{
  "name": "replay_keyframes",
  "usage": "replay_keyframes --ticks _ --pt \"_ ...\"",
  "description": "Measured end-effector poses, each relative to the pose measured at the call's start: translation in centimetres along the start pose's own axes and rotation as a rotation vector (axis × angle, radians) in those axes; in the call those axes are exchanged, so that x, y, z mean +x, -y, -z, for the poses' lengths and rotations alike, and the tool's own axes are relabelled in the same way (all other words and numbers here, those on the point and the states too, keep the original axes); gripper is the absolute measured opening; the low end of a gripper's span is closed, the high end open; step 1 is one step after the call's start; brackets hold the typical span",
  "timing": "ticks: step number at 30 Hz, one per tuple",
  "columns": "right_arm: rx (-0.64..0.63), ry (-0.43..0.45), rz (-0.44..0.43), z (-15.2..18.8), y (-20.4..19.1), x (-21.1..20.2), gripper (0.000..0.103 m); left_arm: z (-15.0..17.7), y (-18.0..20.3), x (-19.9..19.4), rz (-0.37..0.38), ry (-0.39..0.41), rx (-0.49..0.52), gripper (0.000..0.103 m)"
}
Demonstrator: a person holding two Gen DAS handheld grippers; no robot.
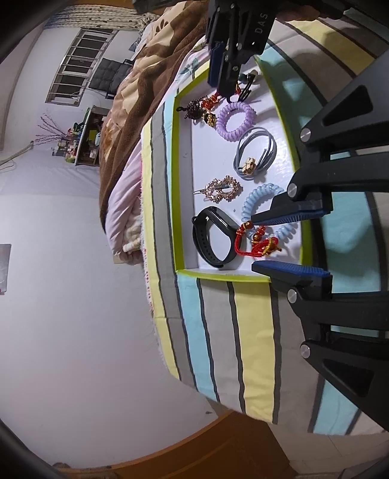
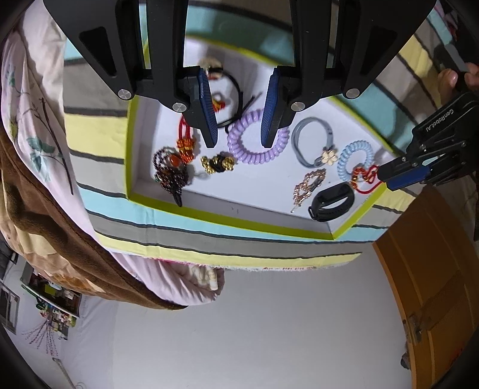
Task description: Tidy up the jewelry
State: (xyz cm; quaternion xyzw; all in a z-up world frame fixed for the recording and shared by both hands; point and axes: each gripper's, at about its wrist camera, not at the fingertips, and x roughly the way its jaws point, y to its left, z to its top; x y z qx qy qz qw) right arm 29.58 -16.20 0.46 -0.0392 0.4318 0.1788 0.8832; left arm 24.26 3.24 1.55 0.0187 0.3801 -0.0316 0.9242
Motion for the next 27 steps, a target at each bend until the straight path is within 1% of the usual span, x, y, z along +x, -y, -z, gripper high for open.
replay_keyframes --ticks 7,12,14,21,27 --pt "0.008 0.058 -0.002 2.7 -0.8 -4.3 0.031 1.4 0.7 -4.4 -0.021 0.048 -0.023 0.024" --pt "0.021 0.098 -0.009 5.3 -1.8 -7.2 0.031 3.3 1.7 -7.6 -0.019 0.077 -0.053 0.024" --pt "0.020 0.115 -0.010 6.5 -2.4 -8.3 0.031 4.1 2.2 -8.8 -0.033 0.088 -0.052 0.024" --pt "0.008 0.141 -0.001 9.9 -4.0 -10.7 0.031 6.9 3.3 -11.7 -0.057 0.105 -0.052 0.024" --pt "-0.010 0.179 0.014 12.4 -5.4 -12.4 0.031 9.7 3.7 -13.4 -0.071 0.111 -0.055 0.024"
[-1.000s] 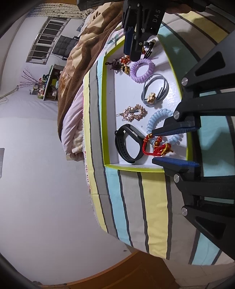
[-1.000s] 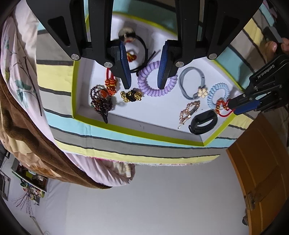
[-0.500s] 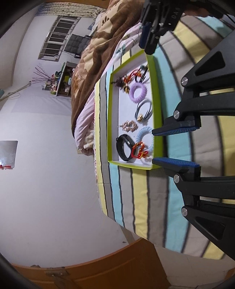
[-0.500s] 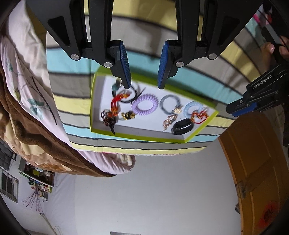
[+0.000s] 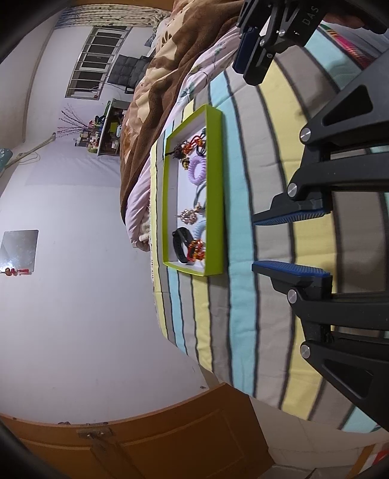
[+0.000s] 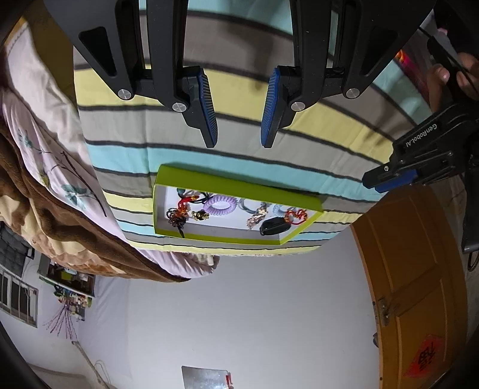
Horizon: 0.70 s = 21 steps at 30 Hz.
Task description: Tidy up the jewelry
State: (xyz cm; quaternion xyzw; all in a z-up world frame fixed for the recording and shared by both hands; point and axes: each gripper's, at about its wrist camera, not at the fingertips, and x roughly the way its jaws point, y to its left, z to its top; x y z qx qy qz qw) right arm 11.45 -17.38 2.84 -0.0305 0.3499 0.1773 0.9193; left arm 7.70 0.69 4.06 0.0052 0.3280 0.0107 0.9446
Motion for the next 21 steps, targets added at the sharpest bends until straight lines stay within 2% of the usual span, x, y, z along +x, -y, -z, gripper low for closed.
replay_keyframes --ticks 9,21 --pt "-0.005 0.012 0.010 2.2 -1.0 -1.4 0.031 3.0 0.1 -1.3 -0.011 -0.002 -0.005 0.024" --pt "-0.013 0.009 0.017 2.7 -1.3 -1.3 0.032 4.0 0.2 -1.7 -0.004 0.002 -0.018 0.024"
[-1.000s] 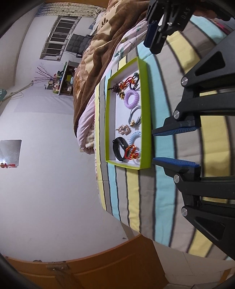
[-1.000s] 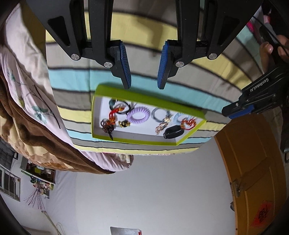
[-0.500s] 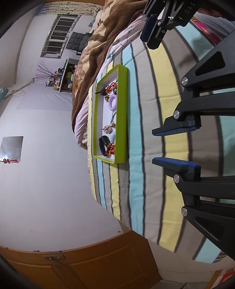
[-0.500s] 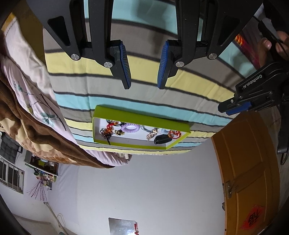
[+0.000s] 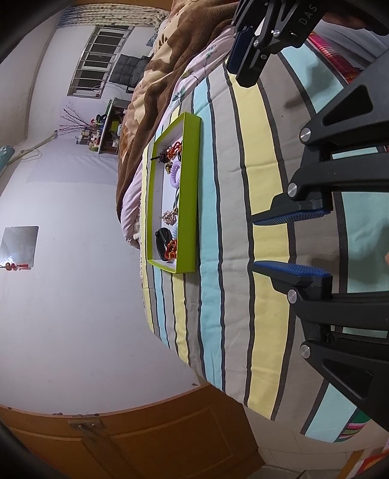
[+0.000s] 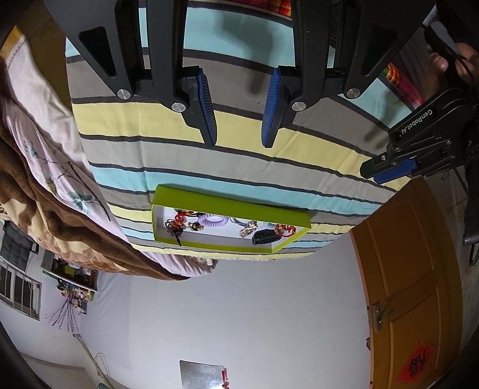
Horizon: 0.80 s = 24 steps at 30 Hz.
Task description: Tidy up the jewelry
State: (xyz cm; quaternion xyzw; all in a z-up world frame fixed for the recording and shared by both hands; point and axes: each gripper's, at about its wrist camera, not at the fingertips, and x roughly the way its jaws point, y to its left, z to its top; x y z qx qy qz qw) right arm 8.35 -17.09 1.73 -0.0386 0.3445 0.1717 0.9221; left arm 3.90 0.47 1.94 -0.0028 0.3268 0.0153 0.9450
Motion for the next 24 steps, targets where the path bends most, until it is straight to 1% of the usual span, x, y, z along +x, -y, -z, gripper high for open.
replay_keyframes --ticks 24 --pt "0.010 -0.017 0.001 0.16 0.23 0.21 0.032 0.10 0.22 0.19 -0.007 -0.003 0.007 0.024"
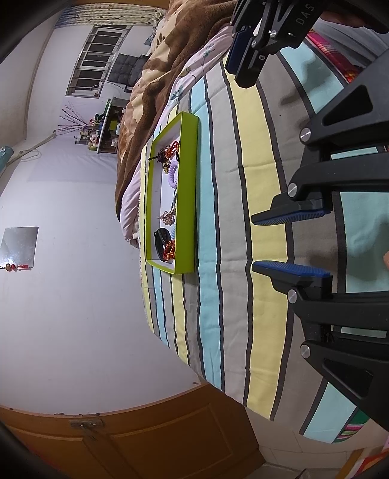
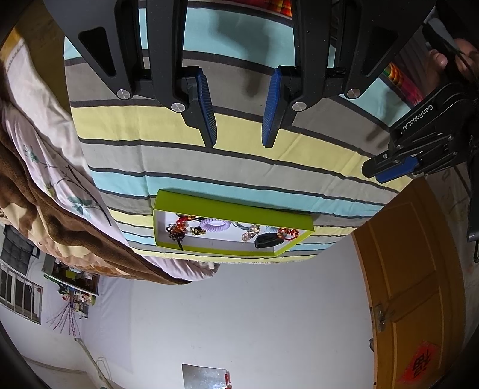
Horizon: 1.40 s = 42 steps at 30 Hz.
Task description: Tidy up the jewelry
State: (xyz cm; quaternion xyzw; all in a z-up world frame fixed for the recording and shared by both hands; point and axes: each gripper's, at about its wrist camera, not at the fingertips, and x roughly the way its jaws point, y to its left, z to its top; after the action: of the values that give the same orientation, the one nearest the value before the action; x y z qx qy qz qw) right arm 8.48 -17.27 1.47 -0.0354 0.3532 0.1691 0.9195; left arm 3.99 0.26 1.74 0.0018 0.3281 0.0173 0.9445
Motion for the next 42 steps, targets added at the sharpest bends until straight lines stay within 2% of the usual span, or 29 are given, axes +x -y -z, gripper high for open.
replay_keyframes --ticks 42 --pt "-0.004 0.001 0.001 -0.14 -0.04 -0.10 0.032 0.38 0.25 0.01 -0.009 0.008 0.004 0.024"
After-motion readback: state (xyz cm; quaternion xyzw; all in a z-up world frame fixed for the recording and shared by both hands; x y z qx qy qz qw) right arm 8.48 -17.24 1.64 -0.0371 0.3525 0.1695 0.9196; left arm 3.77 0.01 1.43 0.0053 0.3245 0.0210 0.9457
